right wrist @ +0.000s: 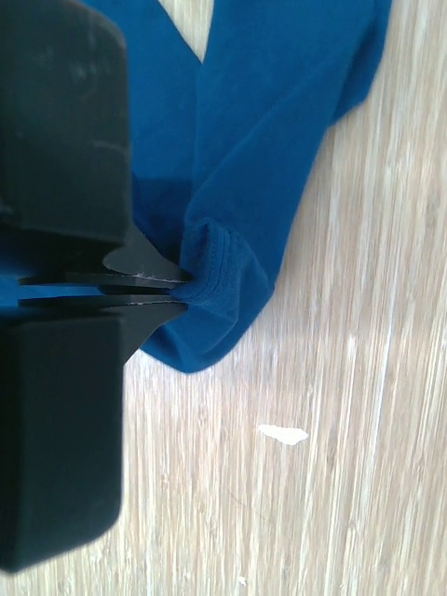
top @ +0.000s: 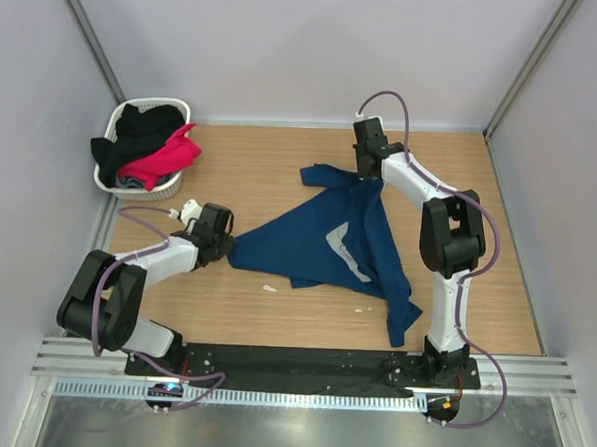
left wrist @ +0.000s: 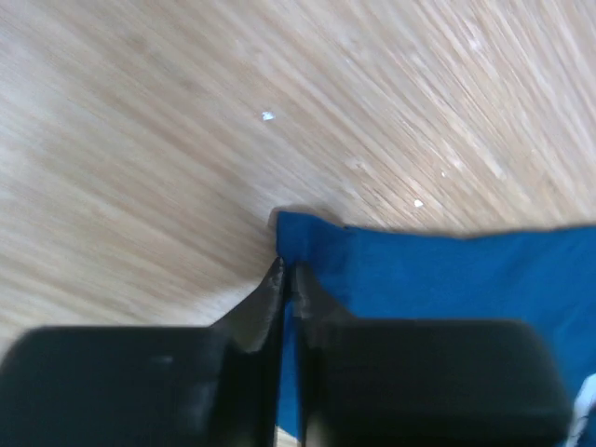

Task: Fold and stack the t-shirts
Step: Flatten the tshirt out

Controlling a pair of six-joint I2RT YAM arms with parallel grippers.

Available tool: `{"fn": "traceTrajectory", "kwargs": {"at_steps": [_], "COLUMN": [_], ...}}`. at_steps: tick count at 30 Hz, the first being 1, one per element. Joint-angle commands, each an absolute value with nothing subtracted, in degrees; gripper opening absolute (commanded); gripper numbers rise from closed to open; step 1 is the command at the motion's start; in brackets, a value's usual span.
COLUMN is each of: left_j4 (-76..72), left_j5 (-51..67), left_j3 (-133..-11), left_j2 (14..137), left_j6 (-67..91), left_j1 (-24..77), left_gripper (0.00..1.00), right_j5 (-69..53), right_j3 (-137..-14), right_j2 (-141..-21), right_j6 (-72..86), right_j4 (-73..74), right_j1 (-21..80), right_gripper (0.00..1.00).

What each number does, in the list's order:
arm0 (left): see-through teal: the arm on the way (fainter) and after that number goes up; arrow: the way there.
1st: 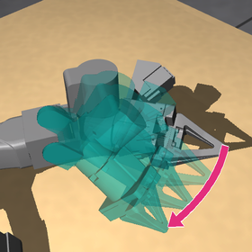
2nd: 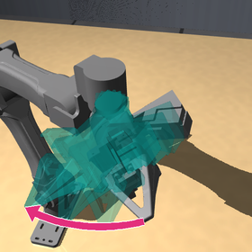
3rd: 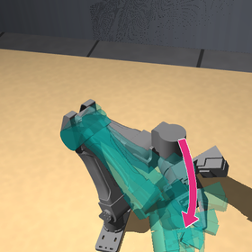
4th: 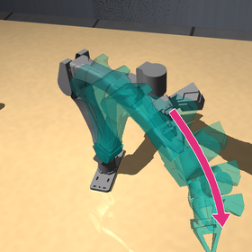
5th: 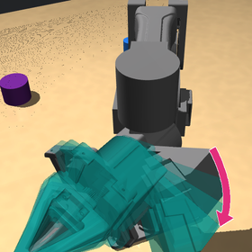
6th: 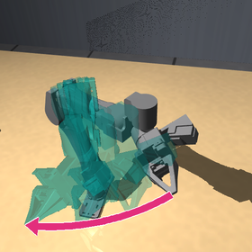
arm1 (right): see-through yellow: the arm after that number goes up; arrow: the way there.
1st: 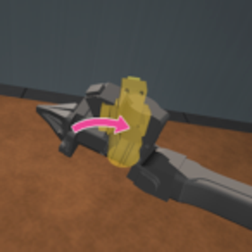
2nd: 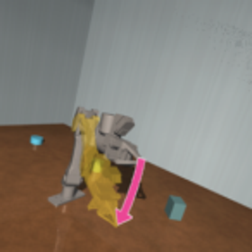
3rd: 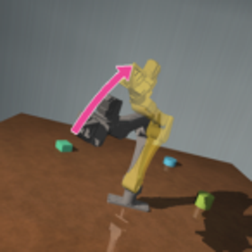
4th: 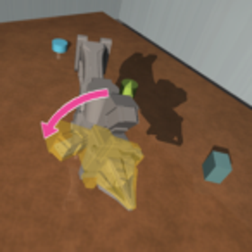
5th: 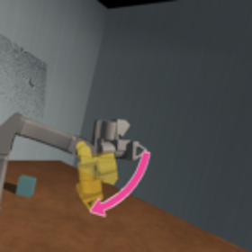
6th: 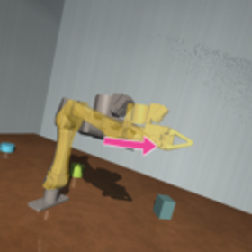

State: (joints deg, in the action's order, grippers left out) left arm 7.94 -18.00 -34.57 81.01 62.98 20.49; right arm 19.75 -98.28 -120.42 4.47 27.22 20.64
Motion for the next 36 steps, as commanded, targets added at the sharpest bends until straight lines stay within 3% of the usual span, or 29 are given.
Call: {"fn": "traceTrajectory", "kwargs": {"at_steps": [1, 6, 11, 15, 20, 24, 28, 29, 30, 36], "left_j4": [7.03, 19.31, 33.62, 44.01, 56.58, 59.23, 57.84, 55.92, 54.94, 48.35], "left_j5": [-19.59, -22.23, -24.87, -26.01, -26.37, -24.26, -26.98, -27.68, -27.69, -24.09], "left_j3": [-34.89, -42.09, -45.35, -47.01, -48.61, -45.88, -44.3, -43.6, -43.33, -41.31], "left_j2": [84.19, 81.49, 67.61, 57.06, 53.53, 53.17, 51.86, 52.12, 52.47, 57.65], "left_j6": [61.88, 58.28, 55.99, 55.37, 57.21, 60.72, 60.3, 59.77, 59.24, 55.81], "left_j1": [20.22, 20.22, 20.13, 19.95, 19.69, 19.6, 18.73, 18.29, 17.24, 15.91], "left_gripper": [0.01, 0.0, 0.0, 0.0, 0.0, 0.0, 0.0, 0.0, 0.0, 0.0], "right_j5": [17.94, 18.37, 17.93, 13.29, 4.58, 6.49, 10.98, 10.81, 10.38, 12.83], "right_j3": [-99.05, -99.4, -95.72, -88.8, -77.37, -64.11, -61.88, -62.57, -63.54, -83.56], "right_j2": [-118.39, -115.76, -109.35, -103.02, -95.2, -88.43, -87.8, -88.41, -89.64, -100.54], "right_j6": [5.01, 6.76, 10.01, 13.35, 20.56, 24.86, 29.26, 29.44, 29.01, 23.74], "right_j4": [26.98, 31.71, 35.94, 41.29, 46.58, 47.63, 47.21, 46.41, 44.93, 49.48], "right_j1": [18.2, 15.83, 14.15, 13.54, 13.54, 13.54, 13.27, 13.1, 12.92, 12.92], "right_gripper": [0.01, 0.01, 0.01, 0.01, 0.01, 0.01, 0.01, 0.06, 0.22, 0.57]}}
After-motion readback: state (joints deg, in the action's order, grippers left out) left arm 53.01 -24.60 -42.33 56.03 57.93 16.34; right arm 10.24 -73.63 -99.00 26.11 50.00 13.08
